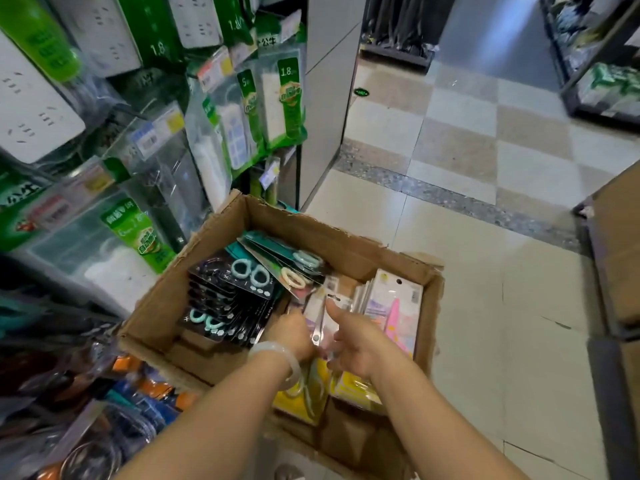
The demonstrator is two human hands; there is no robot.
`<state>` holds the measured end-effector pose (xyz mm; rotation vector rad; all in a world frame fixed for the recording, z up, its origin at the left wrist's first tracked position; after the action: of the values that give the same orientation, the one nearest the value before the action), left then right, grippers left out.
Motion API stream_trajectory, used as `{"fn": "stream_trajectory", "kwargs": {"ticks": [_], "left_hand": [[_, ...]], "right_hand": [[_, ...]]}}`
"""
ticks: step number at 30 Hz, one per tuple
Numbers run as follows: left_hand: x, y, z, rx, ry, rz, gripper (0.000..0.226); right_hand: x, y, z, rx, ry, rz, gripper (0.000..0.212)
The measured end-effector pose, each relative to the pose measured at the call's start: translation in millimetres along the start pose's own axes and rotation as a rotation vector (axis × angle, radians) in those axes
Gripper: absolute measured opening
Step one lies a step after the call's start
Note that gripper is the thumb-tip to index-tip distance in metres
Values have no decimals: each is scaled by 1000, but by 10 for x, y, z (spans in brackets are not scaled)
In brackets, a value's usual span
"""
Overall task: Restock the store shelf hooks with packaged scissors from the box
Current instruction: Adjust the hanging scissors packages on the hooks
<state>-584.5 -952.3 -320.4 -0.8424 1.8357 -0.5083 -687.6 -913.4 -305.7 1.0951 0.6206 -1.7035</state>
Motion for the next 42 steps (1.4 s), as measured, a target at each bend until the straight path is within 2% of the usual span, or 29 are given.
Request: {"fn": "stream_trajectory", "kwargs": {"ticks": [3,6,7,9,11,13,16,18,19,22,23,25,27,29,31,33,34,37,40,42], "left_hand": [[32,-31,110,-68,-43,30,41],[-63,-211,239,-149,-116,41,36],[-95,-269,290,-186,-133,50,32],[-176,-425,357,-234,-149,69,19],[-293,-609,425,-284,-142,83,26],[-381,-794,495,-307,-94,83,17],[-547,-1021,608,-217,-114,152,24],[-625,-1134,713,-327,-122,139,18],[-653,-1166,769,-342,-127,138,17],[-780,-1150,970,-561,-183,129,8],[-793,-1123,1045,-624,-201,131,5],[-854,-1099,1151,-699,-204,124,3],[-876,-1088,1227,-791,-196,136,3],[-914,-1094,1244,-927,-187,171,9],[-974,-1098,1216,-1051,-158,200,14],[-1014,-1090,1191,-1110,-135,161,18],[-1032,-1083,1182,-1114,-123,133,18],[-1096,-1084,1158,-1102,-93,49,17],[-1164,-1095,1121,-1204,-77,12,14],[-1224,-1113,1095,-1283,-59,1,13]], "right_hand": [[-14,-18,24,36,28,55,53],[-44,12,29,-36,-34,59,27],[-27,21,13,-68,-40,42,23],[-15,88,-16,-130,-75,43,29],[26,188,-26,-203,-140,-38,30],[109,247,-19,-355,-187,-127,31],[89,343,-49,-535,-295,-230,31],[80,429,-97,-635,-368,-287,20],[111,493,-133,-678,-381,-293,21],[223,644,-245,-817,-324,-367,82],[256,683,-269,-854,-314,-419,89],[237,754,-311,-888,-309,-482,83],[347,765,-337,-767,-290,-462,68],[446,765,-340,-599,-261,-359,55],[446,724,-293,-564,-316,-296,48],[324,660,-230,-516,-336,-230,31],[260,616,-222,-486,-316,-198,28],[15,431,-199,-330,-180,-83,38],[-337,233,-191,-132,-82,37,17],[-557,165,-201,-53,-99,107,15]]}}
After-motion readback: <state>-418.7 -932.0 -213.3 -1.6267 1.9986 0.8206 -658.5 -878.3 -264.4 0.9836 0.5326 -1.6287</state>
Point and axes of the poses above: each hand's wrist, its own x-axis towards the middle knuckle, its own y-axis out of the palm, z = x × y, the point moved 1 cm from there along x, towards the middle knuckle, and after that the axes turned 1 degree about -z, right-handed, at the moved point
